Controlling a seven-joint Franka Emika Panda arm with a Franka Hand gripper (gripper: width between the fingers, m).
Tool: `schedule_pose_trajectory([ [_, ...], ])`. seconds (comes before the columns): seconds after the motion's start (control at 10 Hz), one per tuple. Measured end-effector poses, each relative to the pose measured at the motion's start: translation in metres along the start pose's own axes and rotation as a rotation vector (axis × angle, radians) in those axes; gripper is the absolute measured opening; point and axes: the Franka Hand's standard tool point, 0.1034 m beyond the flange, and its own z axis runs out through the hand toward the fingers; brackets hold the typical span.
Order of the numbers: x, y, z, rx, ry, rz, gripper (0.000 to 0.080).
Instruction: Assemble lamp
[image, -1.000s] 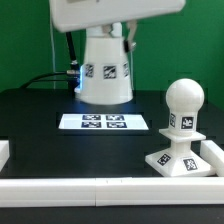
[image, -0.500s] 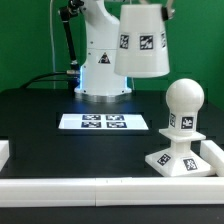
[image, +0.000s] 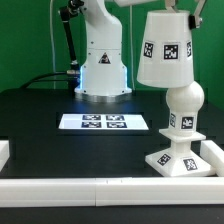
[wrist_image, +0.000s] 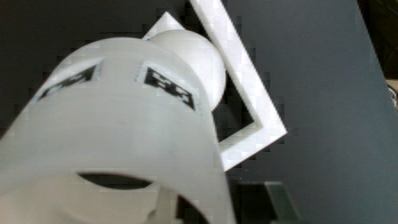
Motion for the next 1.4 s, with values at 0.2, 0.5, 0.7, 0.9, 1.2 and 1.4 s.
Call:
schedule_pose_trajectory([
  [0.2, 0.0, -0.001, 0.003, 0.001, 0.007, 0.007, 0.0045],
  [0.5, -0.014, -0.014, 0.023, 0.003, 0.036, 0.017, 0.0045],
  [0.7, -0.013, -0.017, 0.032, 0.0, 0.042, 0.013, 0.0045],
  [0.9, -0.011, -0.011, 0.046, -0.004, 0.062, 0.017, 0.0045],
  [1.2, -0.015, -0.007, 0.065, -0.021, 0.056, 0.016, 0.0045],
  [1.4, -0.014, -0.003, 0.071, -0.029, 0.049, 0.016, 0.0045],
])
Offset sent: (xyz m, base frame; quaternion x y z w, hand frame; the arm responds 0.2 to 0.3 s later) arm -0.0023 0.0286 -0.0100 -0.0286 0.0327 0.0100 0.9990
